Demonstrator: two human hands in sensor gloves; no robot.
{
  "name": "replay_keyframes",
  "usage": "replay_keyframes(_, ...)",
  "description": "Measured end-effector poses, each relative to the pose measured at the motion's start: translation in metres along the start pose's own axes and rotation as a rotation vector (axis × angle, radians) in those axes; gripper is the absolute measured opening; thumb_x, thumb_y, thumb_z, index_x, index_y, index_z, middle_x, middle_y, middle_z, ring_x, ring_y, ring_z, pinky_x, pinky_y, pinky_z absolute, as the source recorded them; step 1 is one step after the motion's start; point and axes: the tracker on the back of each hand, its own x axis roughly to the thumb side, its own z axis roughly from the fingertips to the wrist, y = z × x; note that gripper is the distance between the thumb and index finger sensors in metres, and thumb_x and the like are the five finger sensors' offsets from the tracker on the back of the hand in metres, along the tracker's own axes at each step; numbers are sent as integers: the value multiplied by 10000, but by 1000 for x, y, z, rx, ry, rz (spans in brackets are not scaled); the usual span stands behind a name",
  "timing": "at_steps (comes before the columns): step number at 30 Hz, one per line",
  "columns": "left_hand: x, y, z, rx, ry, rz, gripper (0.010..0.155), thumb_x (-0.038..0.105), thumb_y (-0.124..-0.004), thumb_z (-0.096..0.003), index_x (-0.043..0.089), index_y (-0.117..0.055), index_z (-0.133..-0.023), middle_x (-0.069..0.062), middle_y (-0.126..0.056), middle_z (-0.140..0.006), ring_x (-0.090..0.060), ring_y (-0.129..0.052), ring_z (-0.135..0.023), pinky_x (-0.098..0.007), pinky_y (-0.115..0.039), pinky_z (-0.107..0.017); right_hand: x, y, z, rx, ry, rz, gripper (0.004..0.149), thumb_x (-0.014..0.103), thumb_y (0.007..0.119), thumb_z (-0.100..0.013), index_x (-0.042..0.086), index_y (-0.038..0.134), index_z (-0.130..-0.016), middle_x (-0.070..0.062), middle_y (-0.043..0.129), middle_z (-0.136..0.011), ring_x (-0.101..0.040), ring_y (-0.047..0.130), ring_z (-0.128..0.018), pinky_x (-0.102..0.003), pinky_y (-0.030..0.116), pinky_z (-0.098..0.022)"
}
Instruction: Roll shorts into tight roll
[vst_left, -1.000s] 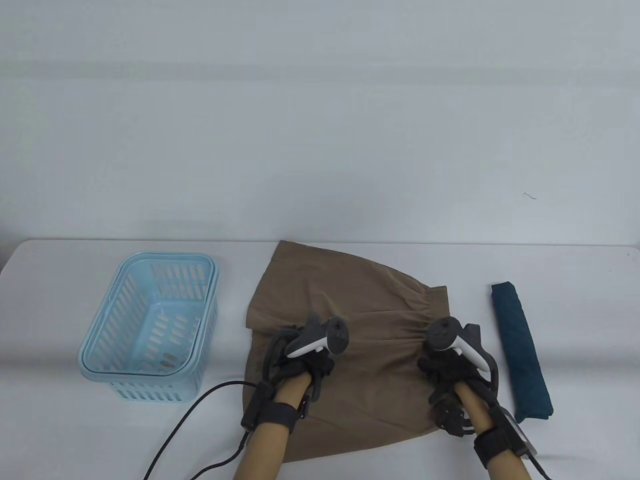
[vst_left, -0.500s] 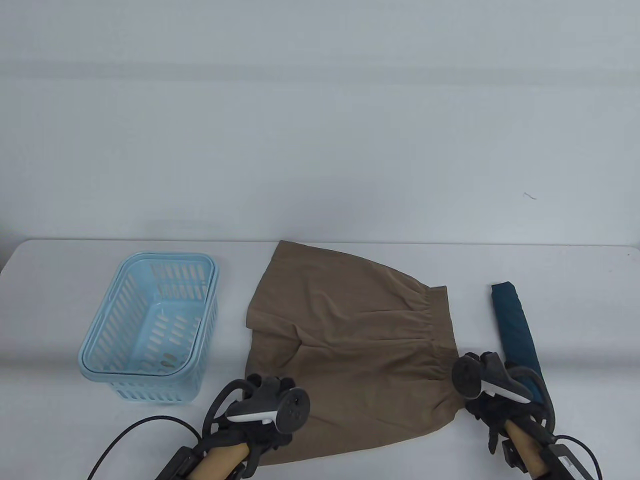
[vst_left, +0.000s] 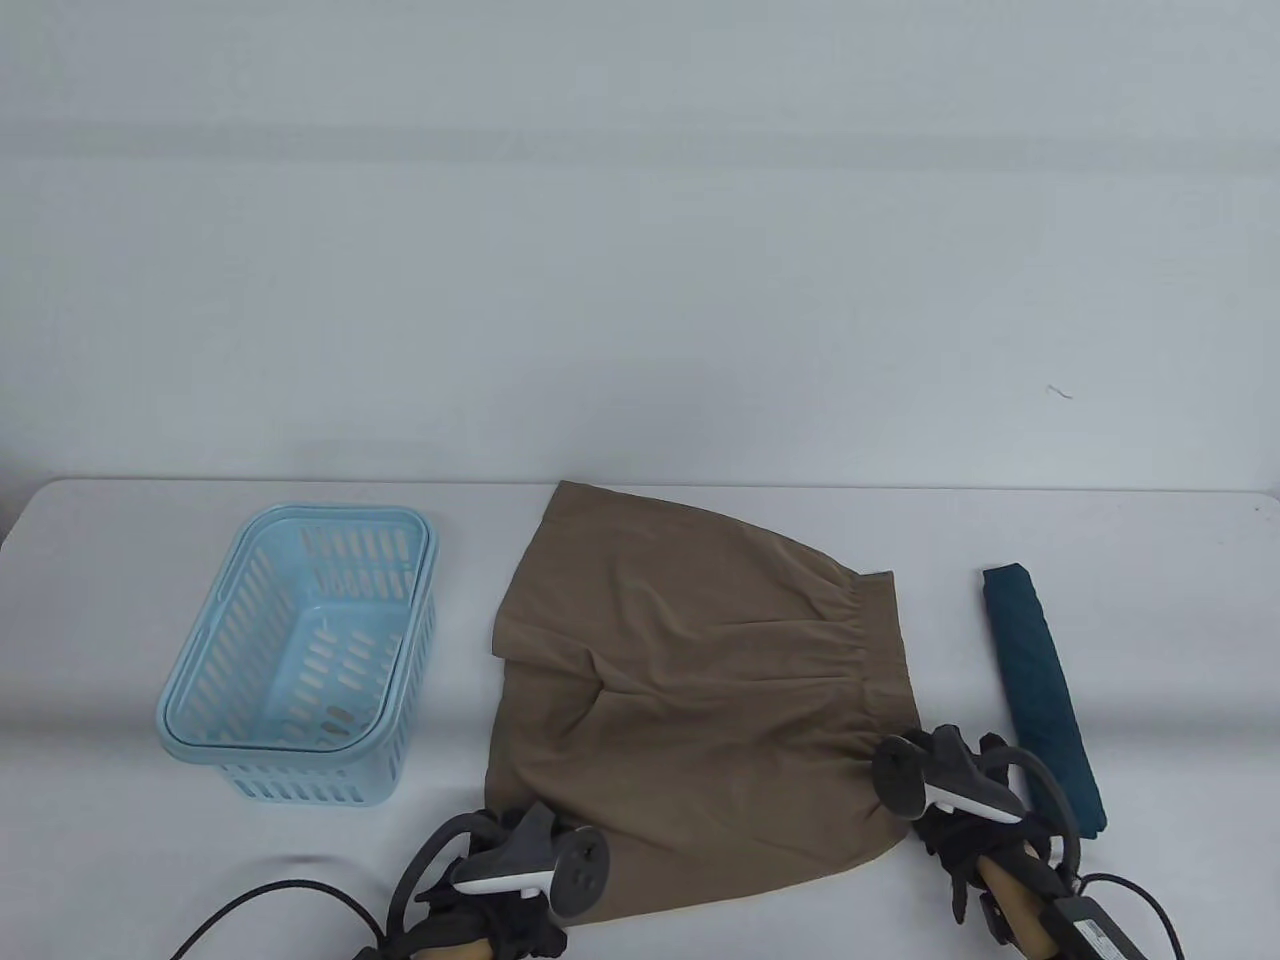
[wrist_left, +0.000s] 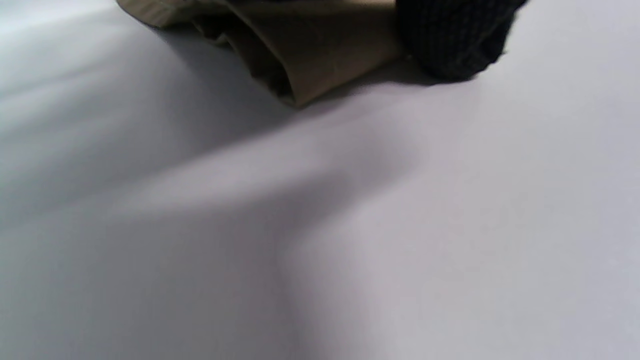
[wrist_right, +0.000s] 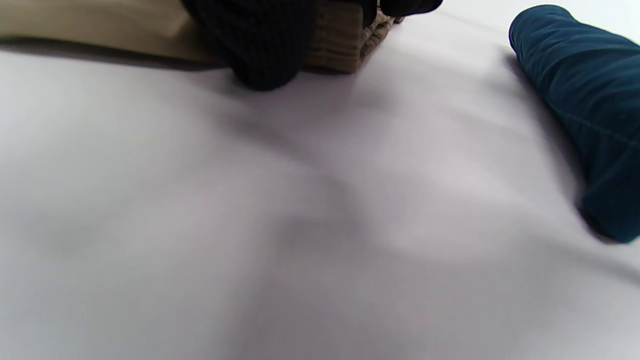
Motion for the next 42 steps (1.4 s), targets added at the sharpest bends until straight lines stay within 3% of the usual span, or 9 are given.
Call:
replay_keyframes(7, -4, 5, 1, 87, 11, -1, 563, 245, -569, -565, 109, -381, -1078, -222, -397, -1133, -498, -497, -1046, -708, -369, -691, -5, -1, 1, -101, 30, -97, 528, 214, 649, -536, 214, 492, -1040, -71, 459, -1138, -361, 472, -1075, -724, 331, -710)
replay_keyframes(10, -10, 20, 9, 164, 21, 33, 475, 244, -569, -559, 157, -590, -1025, -179, -644, -1088, -438, -692, -1011, -702, -417, -693, -10, -6, 2, -162, 41, -159, 493, 212, 657, -526, 220, 583, -1014, -70, 564, -1116, -359, 537, -1061, -719, 361, -708)
replay_keyframes(13, -17, 42, 27, 252, 23, 96, 435, 249, -575, -557, 171, -667, -974, -159, -740, -1045, -418, -784, -968, -706, -445, -692, -19, -11, 8, -199, 52, -270, 485, 216, 667, -523, 218, 617, -1005, -71, 609, -1104, -364, 552, -1060, -721, 369, -707)
replay_keyframes(22, -29, 96, 93, 479, -12, 202, 401, 341, -634, -556, 179, -775, -895, -124, -867, -957, -377, -894, -894, -680, -490, -705, -47, -34, 36, -224, 33, -523, 474, 246, 677, -525, 202, 662, -996, -96, 649, -1097, -400, 535, -1067, -753, 324, -694)
replay_keyframes(28, -26, 118, 131, 532, -64, 227, 396, 355, -643, -559, 181, -790, -883, -121, -884, -942, -372, -908, -880, -672, -506, -710, -60, -52, 58, -141, -52, -650, 470, 277, 681, -533, 182, 680, -993, -102, 688, -1076, -407, 577, -1053, -770, 309, -685)
replay_keyframes(32, -27, 132, 151, 537, -103, 251, 394, 357, -641, -563, 182, -796, -881, -117, -893, -935, -365, -917, -873, -650, -520, -718, -75, -60, 76, -97, -125, -789, 463, 303, 681, -539, 151, 705, -976, -134, 767, -993, -400, 722, -950, -773, 331, -680)
replay_keyframes(38, -34, 161, 165, 599, -110, 306, 394, 353, -645, -567, 173, -803, -880, -126, -897, -931, -377, -915, -870, -650, -522, -720, -89, -71, 96, -92, -223, -928, 457, 304, 653, -564, 100, 706, -969, -178, 797, -916, -408, 777, -841, -777, 345, -674)
replay_keyframes(42, -47, 180, 150, 588, -19, 302, 392, 344, -650, -566, 168, -806, -881, -136, -893, -934, -387, -910, -871, -655, -514, -720, -86, -76, 92, -130, -172, -917, 462, 302, 645, -566, 92, 697, -975, -183, 797, -905, -411, 779, -826, -771, 363, -676)
